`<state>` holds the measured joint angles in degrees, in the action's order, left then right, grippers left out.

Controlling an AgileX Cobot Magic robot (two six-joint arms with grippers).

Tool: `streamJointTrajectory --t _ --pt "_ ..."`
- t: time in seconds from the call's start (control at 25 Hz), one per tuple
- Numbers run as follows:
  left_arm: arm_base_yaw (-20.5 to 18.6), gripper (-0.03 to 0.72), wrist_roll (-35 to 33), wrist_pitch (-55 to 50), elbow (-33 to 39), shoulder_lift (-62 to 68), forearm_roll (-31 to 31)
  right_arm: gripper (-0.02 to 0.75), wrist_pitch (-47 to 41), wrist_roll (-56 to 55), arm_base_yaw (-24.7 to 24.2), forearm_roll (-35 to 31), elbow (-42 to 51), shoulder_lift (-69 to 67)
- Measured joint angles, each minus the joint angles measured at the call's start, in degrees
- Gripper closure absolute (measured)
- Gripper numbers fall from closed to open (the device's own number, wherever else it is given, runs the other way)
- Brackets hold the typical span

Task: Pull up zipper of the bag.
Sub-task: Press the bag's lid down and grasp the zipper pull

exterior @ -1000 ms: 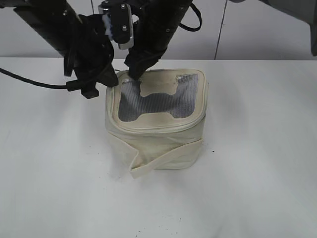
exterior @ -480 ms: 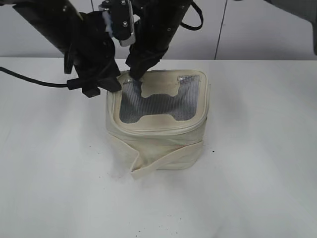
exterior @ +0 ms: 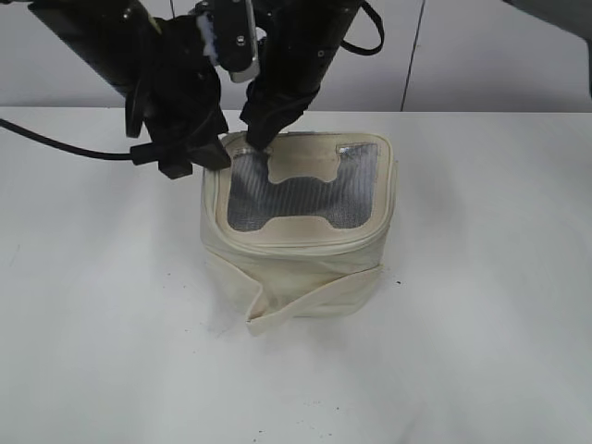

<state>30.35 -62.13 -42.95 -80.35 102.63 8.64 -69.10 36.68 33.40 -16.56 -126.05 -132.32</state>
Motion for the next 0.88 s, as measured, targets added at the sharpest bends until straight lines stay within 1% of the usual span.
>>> streamJointTrajectory --t 0.24,0.28,0.36,0.56,0.6,0.68,0.72,0.88 --pt "0.1 0.316 0.1 -0.2 0.0 -0.1 -0.1 0.701 0.0 -3.4 0.0 1.9 0.0 0.0" --pt "0.1 0.316 0.1 -0.2 0.0 -0.1 -0.1 0.687 0.0 -3.8 0.0 2.1 0.0 0.0" --pt "0.1 0.314 0.1 -0.2 0.0 -0.1 -0.1 0.626 0.0 -4.0 0.0 2.4 0.0 0.0" --pt "0.1 0.314 0.1 -0.2 0.0 -0.1 -0.1 0.344 -0.1 -5.4 -0.1 2.4 0.0 0.4" --pt "0.1 0.314 0.1 -0.2 0.0 -0.1 -0.1 0.299 -0.1 -6.0 -0.1 2.4 0.0 0.4" --pt "0.1 0.314 0.1 -0.4 0.0 -0.4 -0.1 0.245 -0.1 -7.4 -0.1 2.6 0.0 0.4" --pt "0.1 0.314 0.1 -0.4 0.0 -0.8 -0.1 0.23 -0.1 -8.2 -0.1 2.6 0.0 0.4" --pt "0.1 0.314 0.1 -0.7 0.0 -2.4 0.1 0.211 -0.1 -10.5 -0.7 2.9 0.0 0.4"
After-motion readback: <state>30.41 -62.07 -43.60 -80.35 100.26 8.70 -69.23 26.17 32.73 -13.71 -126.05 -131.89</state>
